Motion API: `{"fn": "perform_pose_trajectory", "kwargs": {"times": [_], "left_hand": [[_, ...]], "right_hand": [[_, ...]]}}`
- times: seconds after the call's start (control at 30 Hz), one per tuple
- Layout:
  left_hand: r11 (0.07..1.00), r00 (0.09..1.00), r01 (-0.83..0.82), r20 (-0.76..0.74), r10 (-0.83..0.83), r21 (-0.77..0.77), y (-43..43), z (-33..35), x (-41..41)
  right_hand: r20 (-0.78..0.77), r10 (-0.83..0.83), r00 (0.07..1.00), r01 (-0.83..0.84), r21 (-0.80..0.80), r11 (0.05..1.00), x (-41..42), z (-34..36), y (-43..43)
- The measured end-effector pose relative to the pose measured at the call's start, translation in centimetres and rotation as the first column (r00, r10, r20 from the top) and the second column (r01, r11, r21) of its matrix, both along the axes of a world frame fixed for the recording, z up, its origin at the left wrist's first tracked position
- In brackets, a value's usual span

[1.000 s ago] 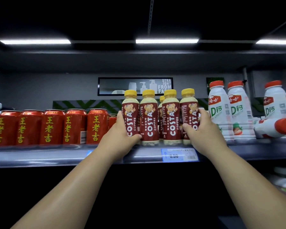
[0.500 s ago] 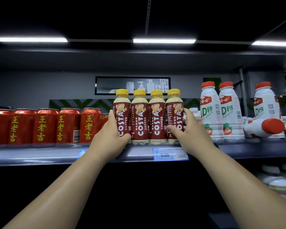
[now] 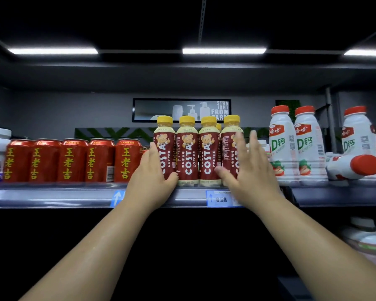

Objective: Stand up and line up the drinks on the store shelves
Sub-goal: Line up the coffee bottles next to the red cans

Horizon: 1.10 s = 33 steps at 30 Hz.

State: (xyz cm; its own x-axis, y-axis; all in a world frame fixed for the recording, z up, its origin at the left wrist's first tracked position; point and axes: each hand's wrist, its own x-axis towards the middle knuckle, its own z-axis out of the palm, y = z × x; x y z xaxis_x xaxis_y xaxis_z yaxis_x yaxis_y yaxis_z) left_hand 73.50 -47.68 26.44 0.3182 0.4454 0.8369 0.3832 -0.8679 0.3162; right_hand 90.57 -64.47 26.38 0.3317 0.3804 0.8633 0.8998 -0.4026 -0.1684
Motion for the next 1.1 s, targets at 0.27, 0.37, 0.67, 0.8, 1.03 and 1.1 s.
{"fn": "perform_pose_trajectory", "kwargs": {"times": [0.27, 0.37, 0.67, 0.8, 1.03, 1.1], "left_hand": [[0.835, 0.937, -0.055, -0.259, 0.232, 0.548, -0.2, -1.5, 0.1], [0.813, 0.914, -0.027, -0.315, 0.255, 0.581, -0.8, -1.6, 0.4], [0.86, 0.935, 0.34, -0.235, -0.266, 0.382, -7.3, -1.0, 4.0], [0.835, 0.88, 0.473, -0.2, -0.431, 0.283, -12.0, -0.6, 7.1], [0.868, 0.885, 0.466, -0.067, -0.461, 0.173, -17.4, 0.5, 14.7], [0.897, 0.9, 0.434, -0.011, -0.435, 0.084, -17.9, 0.9, 16.7]], "right_hand": [[0.133, -0.1, 0.986, 0.13, -0.237, 0.963, -1.9, -1.6, 2.0], [0.102, -0.067, 0.993, 0.092, -0.265, 0.96, -2.1, -1.7, 1.3], [0.16, -0.061, 0.985, 0.041, 0.123, 0.992, 2.4, -2.1, -10.3], [0.244, -0.122, 0.962, 0.075, 0.192, 0.978, 5.3, -1.5, -15.0], [0.28, -0.058, 0.958, 0.035, 0.088, 0.995, 11.7, 0.1, -19.9], [0.246, -0.03, 0.969, 0.042, -0.041, 0.998, 13.4, 0.3, -20.1]]}}
